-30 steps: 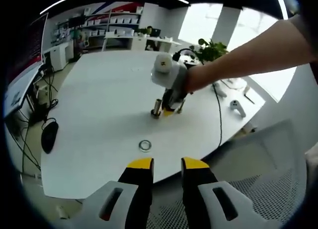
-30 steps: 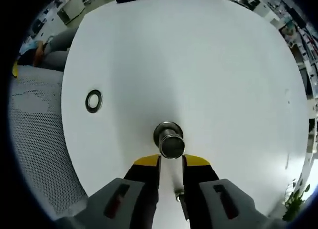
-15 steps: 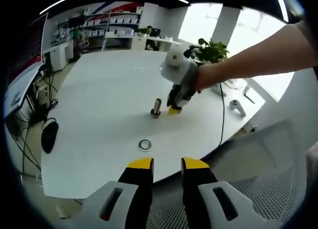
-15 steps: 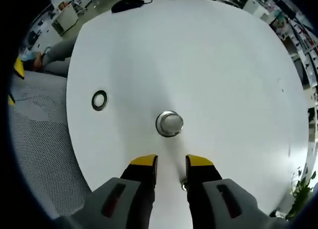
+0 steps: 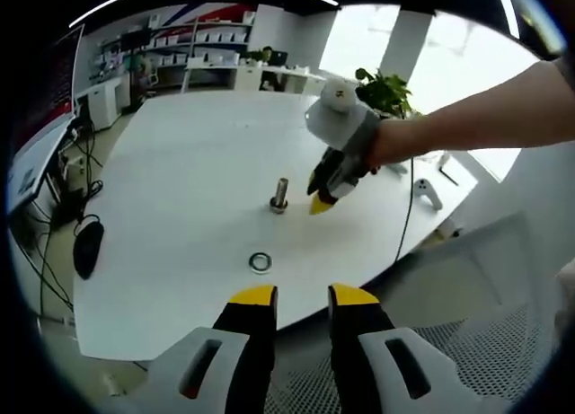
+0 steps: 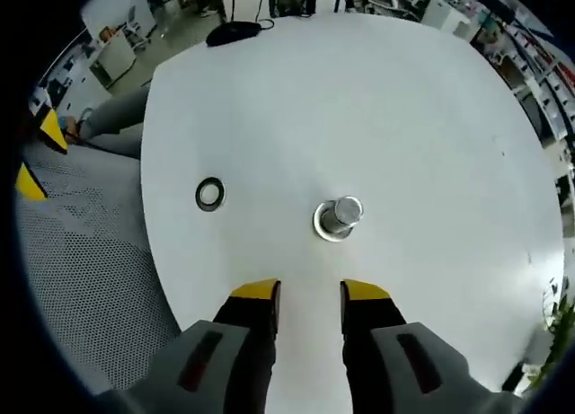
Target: Place the washer onto the threaded stud by aligning its center hole with the stud, sliding it down to the base, and recovering from edge contact or off-axis alignment until the washer reaches the visible bottom stop.
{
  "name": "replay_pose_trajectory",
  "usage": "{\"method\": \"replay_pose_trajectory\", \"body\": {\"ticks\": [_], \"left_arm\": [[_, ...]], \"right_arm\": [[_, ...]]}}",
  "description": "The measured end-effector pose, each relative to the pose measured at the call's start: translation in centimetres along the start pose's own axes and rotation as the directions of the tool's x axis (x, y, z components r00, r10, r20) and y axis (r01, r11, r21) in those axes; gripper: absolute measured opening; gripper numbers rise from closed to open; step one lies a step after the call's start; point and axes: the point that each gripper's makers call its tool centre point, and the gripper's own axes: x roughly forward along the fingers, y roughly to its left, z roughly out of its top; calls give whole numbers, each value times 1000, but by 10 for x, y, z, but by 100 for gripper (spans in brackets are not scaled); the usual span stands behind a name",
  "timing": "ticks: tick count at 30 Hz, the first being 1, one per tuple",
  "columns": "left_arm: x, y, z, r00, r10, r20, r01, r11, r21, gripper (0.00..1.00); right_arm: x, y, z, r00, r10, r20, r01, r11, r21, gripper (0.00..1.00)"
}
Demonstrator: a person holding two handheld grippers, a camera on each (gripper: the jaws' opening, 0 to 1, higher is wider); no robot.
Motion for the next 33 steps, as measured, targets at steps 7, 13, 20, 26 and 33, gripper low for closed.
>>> {"method": "replay_pose_trajectory", "body": {"ticks": [7,13,20,26,33], "left_arm": [[0,-1,0,1000,-5,-4,5,1000,7,20],[0,0,0,1000,1,-4,-1,1000,4,20],[0,1,-2,1000,6,-10,-6,1000,3,20],[0,1,-2,1000,9,-14,-9,1000,2,20],[0,0,-2,1000,0,-17,0,1000,9,20]], "right_arm": [[1,17,5,1000,16,20,-16,1000,-16,31],[0,31,19,998,28,47,-25,998,-65,31],[3,48,30,997,54,58,-49,995,-86,32],[4,61,41,995,81,66,-73,991,-108,34],[20,79,55,991,114,65,-106,987,-124,36]]}}
